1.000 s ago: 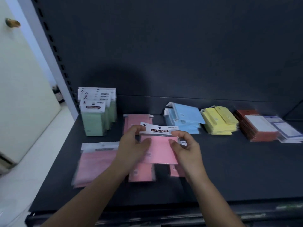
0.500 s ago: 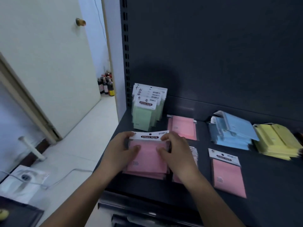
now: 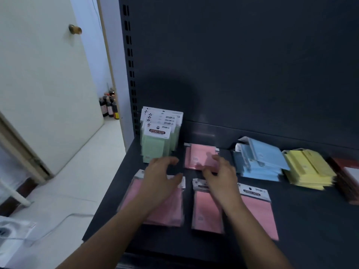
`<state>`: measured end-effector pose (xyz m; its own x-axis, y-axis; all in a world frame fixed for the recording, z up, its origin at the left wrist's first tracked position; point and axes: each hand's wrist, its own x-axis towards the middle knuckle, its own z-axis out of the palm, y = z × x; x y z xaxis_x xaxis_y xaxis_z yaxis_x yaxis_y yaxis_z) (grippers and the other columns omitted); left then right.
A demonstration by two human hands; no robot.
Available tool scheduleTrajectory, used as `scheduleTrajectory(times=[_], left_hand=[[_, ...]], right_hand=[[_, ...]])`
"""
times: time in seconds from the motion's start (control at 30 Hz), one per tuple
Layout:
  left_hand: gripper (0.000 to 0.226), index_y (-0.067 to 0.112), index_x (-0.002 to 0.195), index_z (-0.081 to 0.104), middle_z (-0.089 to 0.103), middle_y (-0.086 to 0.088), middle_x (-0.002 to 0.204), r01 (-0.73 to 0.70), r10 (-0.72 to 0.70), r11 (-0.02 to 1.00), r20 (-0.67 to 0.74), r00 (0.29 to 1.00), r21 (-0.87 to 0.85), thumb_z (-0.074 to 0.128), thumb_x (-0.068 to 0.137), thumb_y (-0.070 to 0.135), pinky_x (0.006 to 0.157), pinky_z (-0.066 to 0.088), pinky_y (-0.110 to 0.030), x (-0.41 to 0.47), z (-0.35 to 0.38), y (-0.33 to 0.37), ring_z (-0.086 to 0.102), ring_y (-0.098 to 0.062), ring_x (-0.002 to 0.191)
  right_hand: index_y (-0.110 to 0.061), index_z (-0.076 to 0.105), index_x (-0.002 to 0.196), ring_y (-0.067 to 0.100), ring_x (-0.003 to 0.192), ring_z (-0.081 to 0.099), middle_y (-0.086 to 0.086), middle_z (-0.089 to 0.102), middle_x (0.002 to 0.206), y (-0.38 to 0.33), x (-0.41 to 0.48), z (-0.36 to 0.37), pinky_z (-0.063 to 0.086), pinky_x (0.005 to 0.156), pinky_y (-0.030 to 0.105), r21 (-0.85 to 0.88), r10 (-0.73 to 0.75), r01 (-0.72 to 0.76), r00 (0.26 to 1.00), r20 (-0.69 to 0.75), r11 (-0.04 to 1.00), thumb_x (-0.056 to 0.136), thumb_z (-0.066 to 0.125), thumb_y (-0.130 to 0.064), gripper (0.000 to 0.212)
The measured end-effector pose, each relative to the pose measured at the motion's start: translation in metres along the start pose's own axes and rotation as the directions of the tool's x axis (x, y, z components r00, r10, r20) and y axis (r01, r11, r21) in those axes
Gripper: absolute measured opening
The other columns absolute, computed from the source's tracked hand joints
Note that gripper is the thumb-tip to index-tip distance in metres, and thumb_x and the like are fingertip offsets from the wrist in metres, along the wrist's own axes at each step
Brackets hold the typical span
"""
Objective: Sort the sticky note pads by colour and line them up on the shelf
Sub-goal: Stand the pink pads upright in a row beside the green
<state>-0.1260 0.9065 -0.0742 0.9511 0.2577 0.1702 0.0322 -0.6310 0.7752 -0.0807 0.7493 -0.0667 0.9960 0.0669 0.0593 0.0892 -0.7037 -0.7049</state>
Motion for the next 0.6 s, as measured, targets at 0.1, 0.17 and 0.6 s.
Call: scheduleTrajectory(times=[0.1,0.17,0.6], left_hand=[[0.04,0.014,0.12,0.057,0.059,-0.001,0.111,0.004,0.003,0.999,0.172,0.985,-0.041,0.064,0.08,0.014,0.092,0.04,-0.025,0.021,0.029,0.015,0.053,-0.021,0.111],[0.046,0.013,0.126,0.051,0.058,-0.01,0.119,0.07,-0.061,0.997,0.26,0.964,-0.029,0.061,0.081,0.014,0.098,0.042,-0.033,0.03,0.043,0.02,0.052,-0.027,0.114],[0.012,0.009,0.07,0.062,0.061,-0.003,0.07,0.254,-0.284,0.798,0.03,0.958,-0.547,0.069,0.079,0.004,0.069,0.046,-0.029,0.021,0.041,0.039,0.055,-0.017,0.068]], right_hand=[[-0.011,0.047,0.134,0.028,0.125,0.048,0.011,0.056,0.13,0.011,0.009,-0.005,0.038,0.106,0.042,0.135,0.091,-0.106,0.99,0.11,0.985,0.088,0.059,-0.021,0.048],[-0.012,0.048,0.134,0.025,0.122,0.051,0.01,0.057,0.129,0.015,0.011,-0.006,0.039,0.105,0.041,0.184,0.102,-0.128,0.984,0.143,0.975,0.089,0.058,-0.017,0.047],[-0.011,0.062,0.083,0.013,0.072,0.059,-0.003,0.057,0.068,0.024,-0.002,-0.019,0.055,0.072,0.024,0.867,0.314,-0.199,0.948,0.052,0.458,0.082,0.066,0.001,0.013]])
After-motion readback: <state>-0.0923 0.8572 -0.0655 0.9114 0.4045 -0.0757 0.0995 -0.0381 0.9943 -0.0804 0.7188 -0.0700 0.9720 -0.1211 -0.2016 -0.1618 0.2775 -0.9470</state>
